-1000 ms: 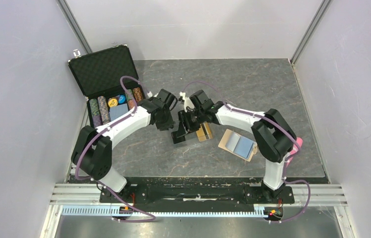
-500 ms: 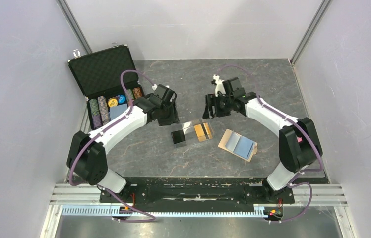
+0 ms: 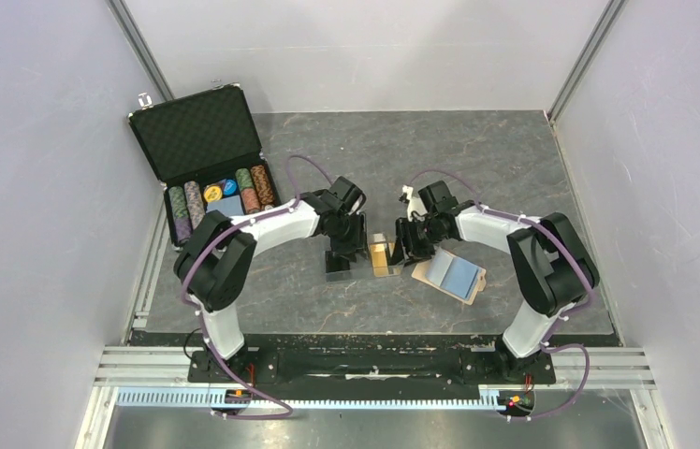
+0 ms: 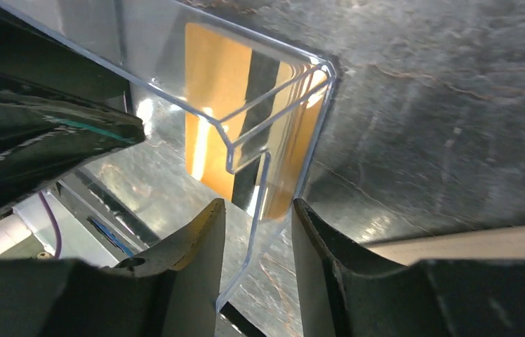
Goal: Put the credit cards into the card holder
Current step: Pick up the credit card from the storage box.
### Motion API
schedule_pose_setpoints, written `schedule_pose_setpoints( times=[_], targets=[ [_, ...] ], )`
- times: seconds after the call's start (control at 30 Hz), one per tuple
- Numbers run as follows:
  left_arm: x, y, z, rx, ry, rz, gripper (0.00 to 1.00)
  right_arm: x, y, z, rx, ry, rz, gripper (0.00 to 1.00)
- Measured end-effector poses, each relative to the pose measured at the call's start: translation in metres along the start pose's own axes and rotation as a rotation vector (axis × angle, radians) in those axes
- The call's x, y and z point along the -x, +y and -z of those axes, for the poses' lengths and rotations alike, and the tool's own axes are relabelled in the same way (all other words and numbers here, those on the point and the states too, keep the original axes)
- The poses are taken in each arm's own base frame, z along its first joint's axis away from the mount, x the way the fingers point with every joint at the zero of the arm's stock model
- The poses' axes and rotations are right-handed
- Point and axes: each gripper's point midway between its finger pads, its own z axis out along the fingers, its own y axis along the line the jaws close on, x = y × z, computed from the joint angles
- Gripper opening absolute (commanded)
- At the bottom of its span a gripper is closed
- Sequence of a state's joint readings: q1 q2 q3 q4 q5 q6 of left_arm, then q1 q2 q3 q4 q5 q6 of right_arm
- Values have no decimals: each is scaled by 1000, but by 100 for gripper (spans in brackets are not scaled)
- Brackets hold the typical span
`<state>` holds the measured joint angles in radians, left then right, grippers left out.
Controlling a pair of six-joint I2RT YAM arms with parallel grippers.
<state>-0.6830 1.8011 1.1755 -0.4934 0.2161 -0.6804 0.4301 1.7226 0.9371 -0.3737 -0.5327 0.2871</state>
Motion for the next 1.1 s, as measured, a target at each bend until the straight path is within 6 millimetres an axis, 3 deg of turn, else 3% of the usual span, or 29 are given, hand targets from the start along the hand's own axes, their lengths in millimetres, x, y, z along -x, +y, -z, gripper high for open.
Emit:
schedule_pose_setpoints(
  times=[0.1,0.3,0.43,0.63,0.73,0.87,1.1],
  targets=[
    [-3,4,-6,26,28,10,43,-3,12,-6,31,-2,-16,35],
    [8,-7,-7,7,15,4,29,-6,28,-17,87,-18,-55,32],
    [7,-12,-12,-3,31,-1,16,-4,33,-18,113,-30,-91,30],
    [3,-13,-13,4,50,-5,9,-4,34,-19,116,-35,-116,28],
    [2,-15,-13,4,49,-12,11,-3,35,-19,119,-35,-118,34],
    [0,-13,-10,36,42,-24,26,-3,36,-19,122,-35,-114,46],
    [3,6,6,154,-15,-35,26,-1,52,-14,179,-44,-82,61]
  ],
)
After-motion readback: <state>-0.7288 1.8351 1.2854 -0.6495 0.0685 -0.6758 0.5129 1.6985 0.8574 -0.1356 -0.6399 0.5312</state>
